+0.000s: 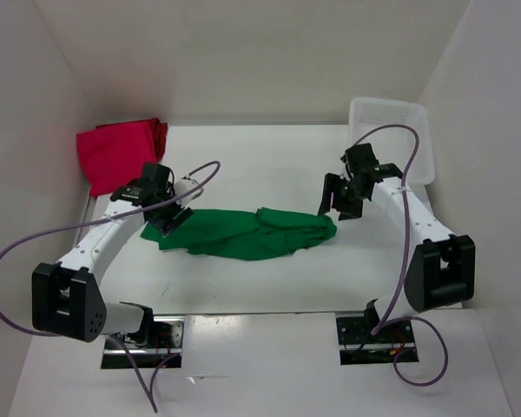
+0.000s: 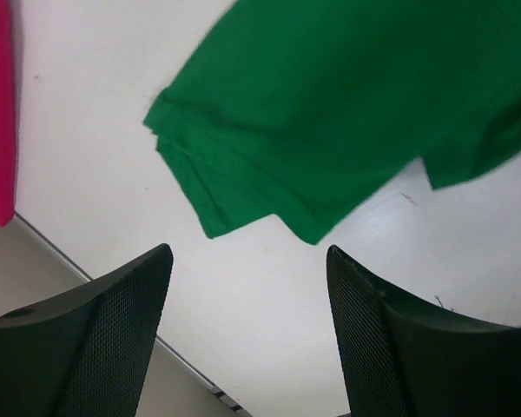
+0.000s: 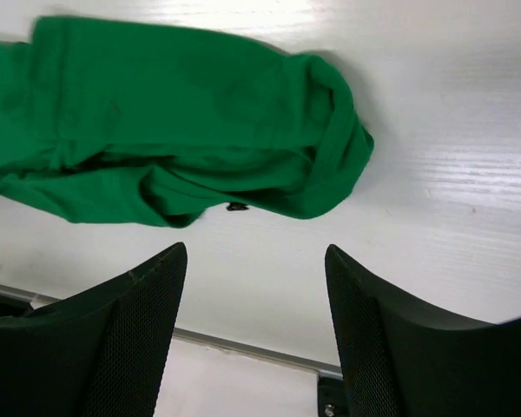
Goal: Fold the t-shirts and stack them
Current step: Flatten out the tshirt
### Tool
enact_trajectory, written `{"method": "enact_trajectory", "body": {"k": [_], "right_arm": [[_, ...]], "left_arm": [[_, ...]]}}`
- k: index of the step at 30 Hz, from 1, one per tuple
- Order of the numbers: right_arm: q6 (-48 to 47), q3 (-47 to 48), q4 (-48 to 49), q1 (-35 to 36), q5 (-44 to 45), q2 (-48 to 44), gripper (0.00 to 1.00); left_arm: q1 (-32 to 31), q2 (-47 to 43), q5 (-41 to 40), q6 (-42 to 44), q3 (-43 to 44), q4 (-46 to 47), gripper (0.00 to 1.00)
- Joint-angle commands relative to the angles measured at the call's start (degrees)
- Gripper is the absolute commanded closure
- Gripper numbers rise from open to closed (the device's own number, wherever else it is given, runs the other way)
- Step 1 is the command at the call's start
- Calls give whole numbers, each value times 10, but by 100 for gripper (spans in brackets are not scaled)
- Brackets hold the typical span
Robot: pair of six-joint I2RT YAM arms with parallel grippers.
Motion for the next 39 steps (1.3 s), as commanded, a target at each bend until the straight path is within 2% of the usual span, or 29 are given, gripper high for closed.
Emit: {"method": "enact_trajectory", "body": {"k": [1,5,6,9,11,16,17,19,22,24,26,27,28,29,31,32,33,34,35,39], "right_arm": [[2,45,7,30,7,-31,30],[26,73,48,109,-4,45,30],[26,89,57,148,-4,63,30],[41,129,95,188,-3,144,28],[58,179,101,195,3,203,28],[79,252,138,202,23,281,26],[79,283,128,207,18,301,26],[73,302,113,221,23,351,24],[73,302,118,226,29,381,23],[78,302,123,226,36,398,23],[78,312,117,232,57,404,31],[78,313,110,232,57,411,38],[78,313,110,232,57,411,48],[78,305,110,232,57,411,69],[78,291,110,232,57,397,85],[78,291,110,232,57,390,98],[78,285,110,232,57,383,100],[78,285,110,232,57,368,100],[78,285,104,232,62,360,100],[73,306,87,226,84,314,100]], "left_arm": [[-22,-28,49,32,-24,-47,21],[-22,19,31,19,-67,-26,21],[-22,25,31,18,-75,-20,21],[-22,44,-17,12,-118,33,21],[-22,66,-51,-4,-118,58,21],[15,87,-56,-25,-103,77,25],[15,96,-56,-25,-103,77,27],[15,117,-56,-25,-109,84,42],[15,129,-56,-38,-109,84,56],[15,129,-51,-43,-103,84,56],[15,122,-46,-43,-97,84,56],[15,114,-46,-43,-97,84,56],[15,114,-46,-43,-92,84,56],[15,108,-40,-43,-92,84,57],[21,108,-27,-43,-85,84,69],[21,108,-22,-43,-80,84,74],[21,108,-6,-43,-68,78,80],[21,108,6,-43,-61,67,93],[21,108,33,-49,-53,57,97],[21,78,95,-54,-9,31,100]]}}
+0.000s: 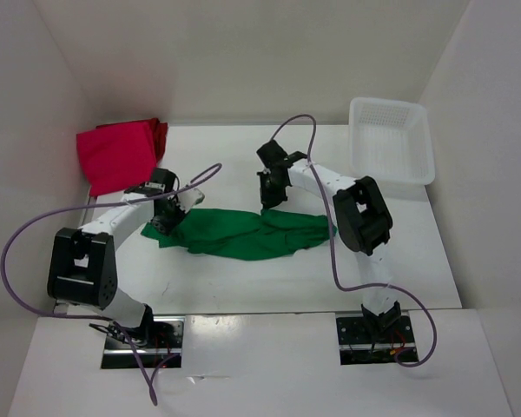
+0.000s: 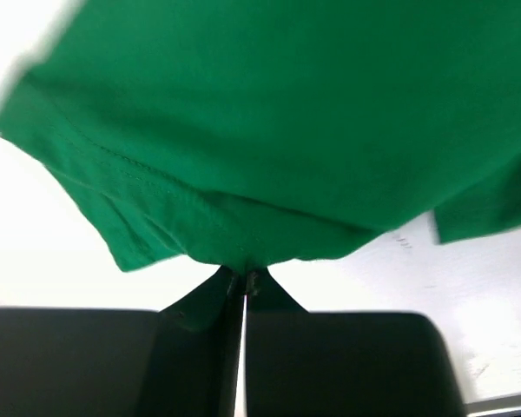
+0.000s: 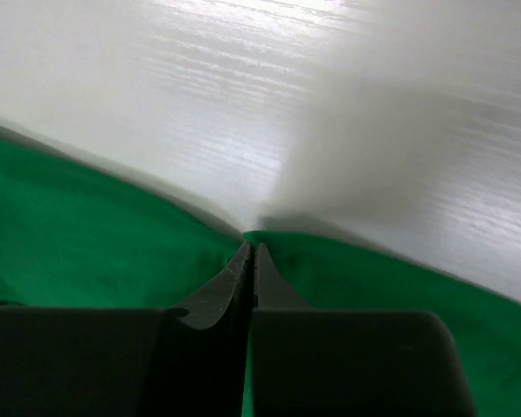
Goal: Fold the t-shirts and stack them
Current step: Flatten out the tshirt
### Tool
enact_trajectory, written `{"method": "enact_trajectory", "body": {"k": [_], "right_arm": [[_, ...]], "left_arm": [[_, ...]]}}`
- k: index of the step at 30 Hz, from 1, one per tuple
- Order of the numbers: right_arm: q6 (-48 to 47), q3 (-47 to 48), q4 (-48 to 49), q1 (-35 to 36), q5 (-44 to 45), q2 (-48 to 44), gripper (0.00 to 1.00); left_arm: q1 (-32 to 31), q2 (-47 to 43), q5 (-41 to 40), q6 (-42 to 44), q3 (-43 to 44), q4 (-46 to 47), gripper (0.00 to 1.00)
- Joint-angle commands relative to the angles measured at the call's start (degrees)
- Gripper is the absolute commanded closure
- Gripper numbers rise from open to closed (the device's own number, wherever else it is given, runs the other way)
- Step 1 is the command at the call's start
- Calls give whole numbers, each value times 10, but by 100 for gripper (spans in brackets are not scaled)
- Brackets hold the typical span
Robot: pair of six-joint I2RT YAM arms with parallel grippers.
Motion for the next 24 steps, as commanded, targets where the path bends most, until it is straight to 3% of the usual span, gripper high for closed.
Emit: {"method": "enact_trajectory", "body": {"k": [1,7,8,10,11,12,15,19,22,24], "right_arm": [[-10,38,-36,-5,31,-80,100],[-51,235,-120,-40,101,-122,100],[-58,275,-153,-47,117,-122,100],[-72,451,-202,-74,163,-102,100],[-73,535,-271,-83,174,-80,100],[-73,691,-287,-88,187,-40,100],[-59,722,-257,-128,136,-67,100],[-65,698,-270,-128,196,-119,100],[-70,599,-286,-116,220,-176,100],[-76,483,-292,-94,236,-209,100]], "left_arm": [[3,-46,89,-16,65,-20,100],[19,-72,66,4,215,-58,100],[26,-72,61,4,274,-63,100],[49,-72,39,10,371,-56,100],[57,-63,33,4,403,-56,100],[66,-63,32,-1,433,-47,100],[87,-57,32,-12,509,-22,100],[94,-57,27,-12,550,-44,100],[94,-62,56,6,513,-76,100],[81,-62,56,24,454,-96,100]]}}
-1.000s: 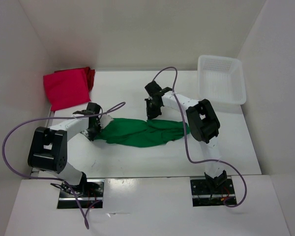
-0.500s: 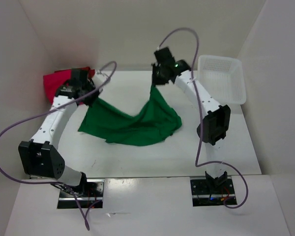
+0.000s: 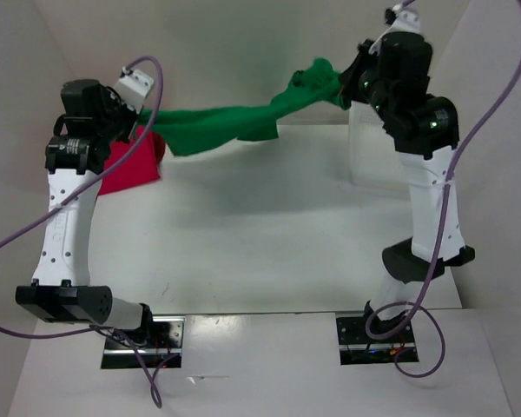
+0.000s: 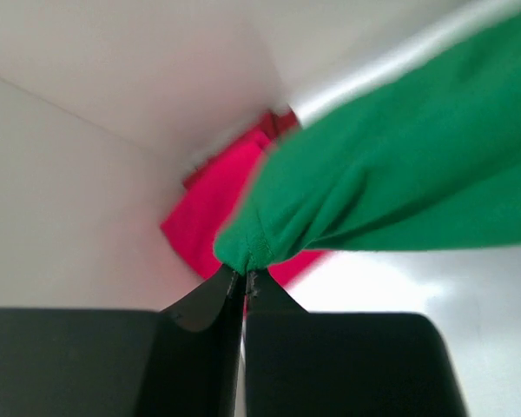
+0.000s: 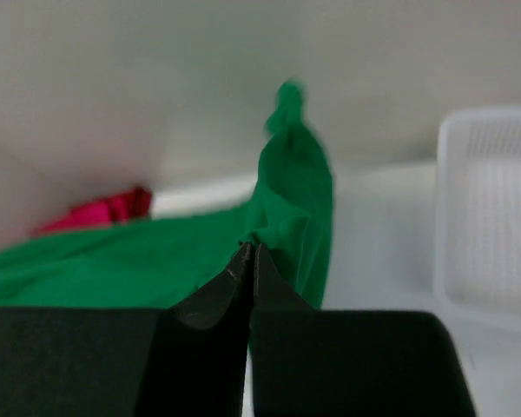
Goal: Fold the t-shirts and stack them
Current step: Flatten out the tshirt, then grap the side of the flattened tshirt closest away from the robot with both arms
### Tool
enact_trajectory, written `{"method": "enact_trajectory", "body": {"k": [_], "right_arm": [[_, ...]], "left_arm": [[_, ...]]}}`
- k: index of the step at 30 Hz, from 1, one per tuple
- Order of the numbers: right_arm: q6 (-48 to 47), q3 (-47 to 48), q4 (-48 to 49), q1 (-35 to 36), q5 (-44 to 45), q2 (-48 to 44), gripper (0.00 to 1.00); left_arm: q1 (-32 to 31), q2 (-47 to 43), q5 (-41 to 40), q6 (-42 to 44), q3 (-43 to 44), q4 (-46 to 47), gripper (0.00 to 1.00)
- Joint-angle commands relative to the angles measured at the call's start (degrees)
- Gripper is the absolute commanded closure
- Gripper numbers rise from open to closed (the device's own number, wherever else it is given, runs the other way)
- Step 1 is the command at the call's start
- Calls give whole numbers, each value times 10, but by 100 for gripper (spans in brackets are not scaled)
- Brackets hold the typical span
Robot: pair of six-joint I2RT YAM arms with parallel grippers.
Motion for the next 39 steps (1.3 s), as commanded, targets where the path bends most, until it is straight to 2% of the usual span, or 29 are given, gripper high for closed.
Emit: {"method": "enact_trajectory", "body": {"k": [1,3,4,5,6,7,10,12,13,17,18,19,21,22,23,26,28,32,36,39], "right_arm": [[-14,-197,-58,42,35,-28,100],[-14,-324,-14,66,35,-76,100],[2,-390,42,75,21,-103,100],[14,-509,67,75,2,-150,100],[28,-564,88,75,-36,-169,100],[58,-656,121,75,-54,-197,100],[109,-805,186,100,-104,-222,100],[128,-860,216,127,-130,-222,100],[142,-898,236,134,-138,-204,100],[154,-939,260,162,-153,-158,100],[154,-939,260,168,-153,-150,100],[154,-939,253,168,-153,-143,93],[154,-945,245,168,-164,-137,42],[148,-945,237,168,-171,-136,23],[148,-950,232,168,-171,-148,21],[179,-972,209,168,-150,-203,13],[199,-988,198,168,-110,-247,0],[229,-997,198,163,-70,-235,0],[290,-1017,208,163,-47,-181,0],[376,-1075,222,163,-32,-250,0]], "left_arm": [[-15,7,13,31,-85,-70,100],[-15,2,38,36,-141,-70,100],[-22,2,46,51,-195,-75,100],[-22,2,46,56,-220,-75,100],[-36,19,46,62,-242,-75,100],[-37,30,46,62,-281,-75,99],[-42,94,37,70,-331,-66,92],[-42,137,22,59,-347,-30,89],[-42,158,11,50,-353,-16,81],[-42,180,-28,9,-353,19,63],[-42,180,-35,3,-353,19,53],[-37,168,-48,3,-353,19,49],[-30,125,-69,-3,-379,19,40],[-23,90,-84,-3,-388,11,26],[-16,72,-90,-3,-407,1,21],[-16,37,-71,-3,-454,-51,18],[-16,42,-45,-9,-480,-67,18],[-16,92,19,-28,-500,-50,18],[-22,133,76,-46,-450,-44,16],[-28,154,90,-52,-444,-43,16]]}}
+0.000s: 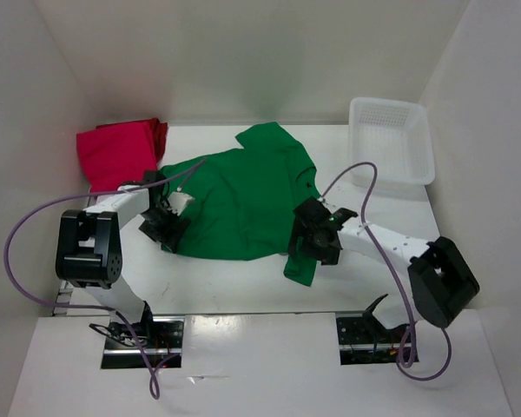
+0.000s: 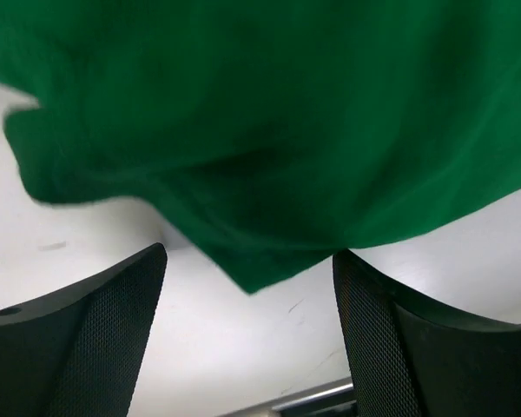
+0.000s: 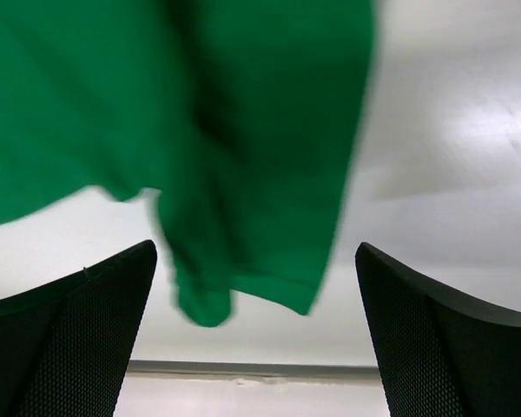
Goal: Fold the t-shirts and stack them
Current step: Grap the side of the flattened tshirt closest away from the robot with both arms
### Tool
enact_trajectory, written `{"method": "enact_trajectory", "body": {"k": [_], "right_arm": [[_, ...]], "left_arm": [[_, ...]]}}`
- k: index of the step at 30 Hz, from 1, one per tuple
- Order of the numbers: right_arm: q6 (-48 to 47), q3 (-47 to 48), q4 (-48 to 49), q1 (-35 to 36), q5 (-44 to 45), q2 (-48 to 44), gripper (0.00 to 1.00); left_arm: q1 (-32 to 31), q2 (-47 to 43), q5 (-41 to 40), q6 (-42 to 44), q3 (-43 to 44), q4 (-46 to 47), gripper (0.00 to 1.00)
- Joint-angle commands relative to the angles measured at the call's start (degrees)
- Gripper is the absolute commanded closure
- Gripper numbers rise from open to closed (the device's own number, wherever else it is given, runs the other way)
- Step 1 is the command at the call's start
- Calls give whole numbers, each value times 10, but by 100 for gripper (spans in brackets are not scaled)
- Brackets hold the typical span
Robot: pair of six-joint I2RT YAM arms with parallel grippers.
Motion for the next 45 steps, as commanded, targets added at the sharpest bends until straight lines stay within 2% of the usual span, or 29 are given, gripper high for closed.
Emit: {"method": "enact_trajectory", "body": {"k": [1,5,7,9,10,11,12,16,22,24,27,30,33,34,35,37,39,41,42,43,44,45], "right_arm": [[126,-54,11,-2,47,-105,0],[212,-122,-15,-2,95,-209,0],[226,-138,-21,-2,95,-238,0],[232,-144,-21,-2,89,-238,0],[237,-149,-21,-2,89,-231,0],[237,-149,-16,-2,72,-225,0],[237,-164,-16,-2,64,-219,0],[253,-188,14,11,34,-199,0],[214,-181,28,25,23,-173,16],[193,-167,45,25,-2,-137,22],[172,-167,92,33,-36,-70,25],[167,-167,132,45,-68,7,25],[167,-167,145,58,-68,25,62],[167,-167,145,58,-68,25,89],[167,-167,145,58,-62,25,100],[150,-148,132,48,-38,19,100],[78,-75,81,14,-6,14,100],[-13,44,47,-61,36,14,100],[-41,87,22,-89,42,14,100],[-66,175,9,-119,42,14,100],[-87,219,-3,-170,48,14,100],[-118,259,-15,-189,48,14,100]], "left_arm": [[-7,11,55,-22,20,15,16],[-15,34,52,-29,20,25,18],[-20,45,68,-29,31,25,37],[-20,51,77,-24,38,14,62],[-20,51,88,-17,46,9,86],[-20,51,88,-17,54,-9,96],[-14,51,101,-10,72,-18,99],[31,-3,117,10,123,-71,100],[31,-20,117,21,105,-115,100],[31,-25,107,21,88,-115,100],[46,-31,83,21,82,-108,100],[46,-45,62,21,82,-114,100],[46,-57,43,28,75,-114,100],[46,-57,38,33,75,-107,100],[46,-57,33,33,69,-107,100],[46,-49,33,33,80,-102,100],[46,-21,33,33,142,-102,100],[46,20,41,20,215,-115,100],[46,36,50,15,306,-123,100],[46,50,50,9,354,-133,100],[46,76,62,2,404,-155,100],[46,87,70,-5,497,-169,100]]}}
